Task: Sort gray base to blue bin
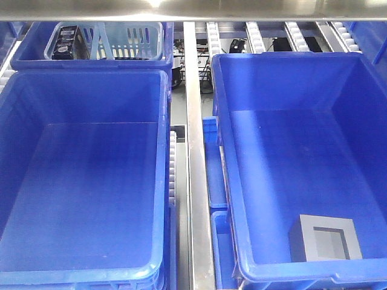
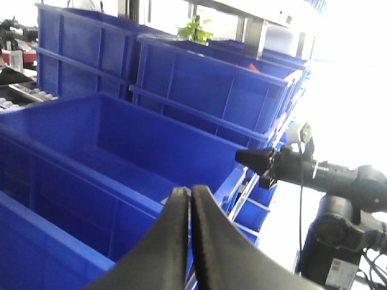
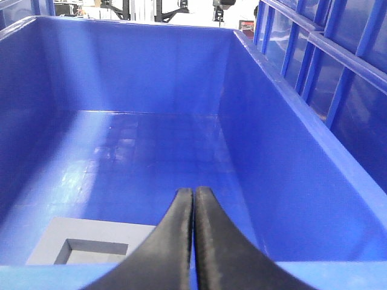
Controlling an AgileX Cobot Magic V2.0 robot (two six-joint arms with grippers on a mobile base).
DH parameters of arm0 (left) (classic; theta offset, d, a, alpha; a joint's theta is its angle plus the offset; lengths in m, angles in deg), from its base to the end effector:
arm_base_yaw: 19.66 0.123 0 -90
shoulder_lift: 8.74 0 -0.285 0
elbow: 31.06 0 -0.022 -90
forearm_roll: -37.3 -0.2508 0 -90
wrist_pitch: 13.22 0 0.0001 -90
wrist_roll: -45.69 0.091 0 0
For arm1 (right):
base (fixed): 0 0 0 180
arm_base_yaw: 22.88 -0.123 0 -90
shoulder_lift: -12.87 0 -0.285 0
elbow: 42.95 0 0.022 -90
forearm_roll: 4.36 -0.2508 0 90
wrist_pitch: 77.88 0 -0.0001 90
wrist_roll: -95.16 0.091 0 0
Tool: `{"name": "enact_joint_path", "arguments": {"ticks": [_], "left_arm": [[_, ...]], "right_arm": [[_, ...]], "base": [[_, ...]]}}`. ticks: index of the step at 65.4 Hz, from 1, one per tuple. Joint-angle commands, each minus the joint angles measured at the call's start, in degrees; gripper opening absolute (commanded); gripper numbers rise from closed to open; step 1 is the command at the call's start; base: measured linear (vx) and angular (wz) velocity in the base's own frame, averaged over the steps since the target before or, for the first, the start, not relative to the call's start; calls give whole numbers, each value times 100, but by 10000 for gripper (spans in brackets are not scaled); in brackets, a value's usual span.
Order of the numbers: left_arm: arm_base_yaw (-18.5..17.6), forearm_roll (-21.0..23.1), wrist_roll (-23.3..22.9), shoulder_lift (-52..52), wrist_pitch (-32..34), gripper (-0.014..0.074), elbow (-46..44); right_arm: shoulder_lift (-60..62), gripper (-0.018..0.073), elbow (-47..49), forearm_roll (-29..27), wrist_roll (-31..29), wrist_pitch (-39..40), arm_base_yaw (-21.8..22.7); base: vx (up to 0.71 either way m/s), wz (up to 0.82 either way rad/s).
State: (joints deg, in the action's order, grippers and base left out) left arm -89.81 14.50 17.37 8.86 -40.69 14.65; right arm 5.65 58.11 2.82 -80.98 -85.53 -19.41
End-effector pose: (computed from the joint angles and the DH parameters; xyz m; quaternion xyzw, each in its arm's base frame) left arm 0.0262 -0.0246 0.3431 0.3059 0.6302 -0.3986 0.5920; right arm 0.0566 -0.0050 0.1915 0.0070 0.7298 -0.0462 0.6820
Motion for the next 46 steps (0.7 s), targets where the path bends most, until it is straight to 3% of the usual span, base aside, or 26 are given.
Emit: {"name": "enact_joint_path", "arguments": {"ticks": [1,37,46], "left_arm": [[-29,-22,-40,63,370,-6,-116],[-29,-22,-40,65,401,-6,-116],[38,-305,246,1,254,-6,-116]], "right_arm": [[85,-9,-77,52,-33,436,8],[85,-9,-77,52,-33,436,8],[85,-9,-77,52,-33,436,8]], "base": [[0,0],[0,0],[0,0]]}}
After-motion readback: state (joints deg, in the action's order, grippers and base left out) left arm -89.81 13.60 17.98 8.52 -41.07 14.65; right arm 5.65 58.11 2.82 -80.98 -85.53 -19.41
